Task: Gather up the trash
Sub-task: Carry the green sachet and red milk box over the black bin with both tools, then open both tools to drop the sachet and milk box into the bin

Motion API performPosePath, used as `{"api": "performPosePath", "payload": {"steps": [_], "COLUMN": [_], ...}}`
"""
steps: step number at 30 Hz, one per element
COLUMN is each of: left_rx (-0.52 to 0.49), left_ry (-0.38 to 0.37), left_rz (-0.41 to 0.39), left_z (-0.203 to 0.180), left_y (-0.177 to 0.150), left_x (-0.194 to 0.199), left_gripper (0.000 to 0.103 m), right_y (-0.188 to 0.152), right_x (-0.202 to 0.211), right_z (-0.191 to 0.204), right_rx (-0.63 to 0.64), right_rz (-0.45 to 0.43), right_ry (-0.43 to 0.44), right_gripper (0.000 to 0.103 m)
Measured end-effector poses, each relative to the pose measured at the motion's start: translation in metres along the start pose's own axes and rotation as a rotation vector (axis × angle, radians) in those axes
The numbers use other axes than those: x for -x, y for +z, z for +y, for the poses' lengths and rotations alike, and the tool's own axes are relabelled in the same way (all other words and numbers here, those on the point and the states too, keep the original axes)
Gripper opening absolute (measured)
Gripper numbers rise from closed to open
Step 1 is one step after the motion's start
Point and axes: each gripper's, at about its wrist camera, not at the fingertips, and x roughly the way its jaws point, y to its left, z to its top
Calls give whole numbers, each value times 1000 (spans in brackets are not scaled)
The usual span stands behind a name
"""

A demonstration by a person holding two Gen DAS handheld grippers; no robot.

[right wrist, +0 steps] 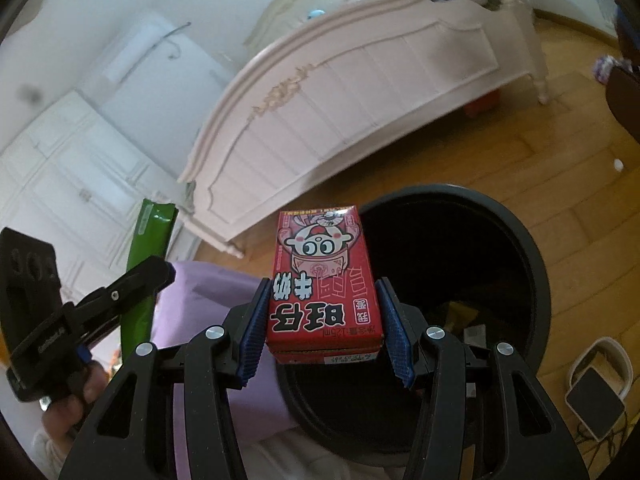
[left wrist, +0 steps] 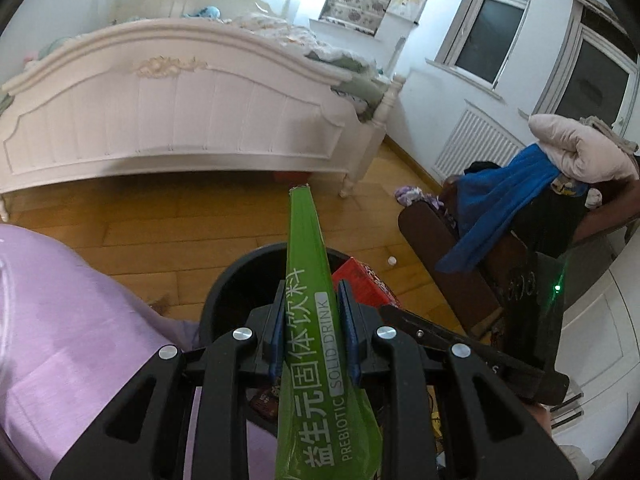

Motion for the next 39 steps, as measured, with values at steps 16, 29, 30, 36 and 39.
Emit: {"api": "performPosePath", "payload": {"steps": [16, 29, 30, 36, 39], "left_rx": [-23, -55, -55, -43, -23], "left_ry": [-17, 7, 10, 81, 122], "left_rz": [64, -14, -22, -75, -96], "left_z": [-10, -21, -22, -17, -8], "left_y": [4, 5, 5, -1, -7], "left_x": [-36, -18, -13, 23, 47], "left_gripper": [27, 91, 93, 97, 97], "right_y": [0, -4, -4, -9, -12], "right_x": [-13, -6, -5, -3, -4], "right_z": [-33, -36, -34, -9, 12], "right_rx": [-55, -87, -80, -27, 16], "right_rz": [26, 23, 24, 30, 38], "right_ry": [-17, -70, -75, -61, -46], "right_gripper": [53, 75, 75, 78, 78]}}
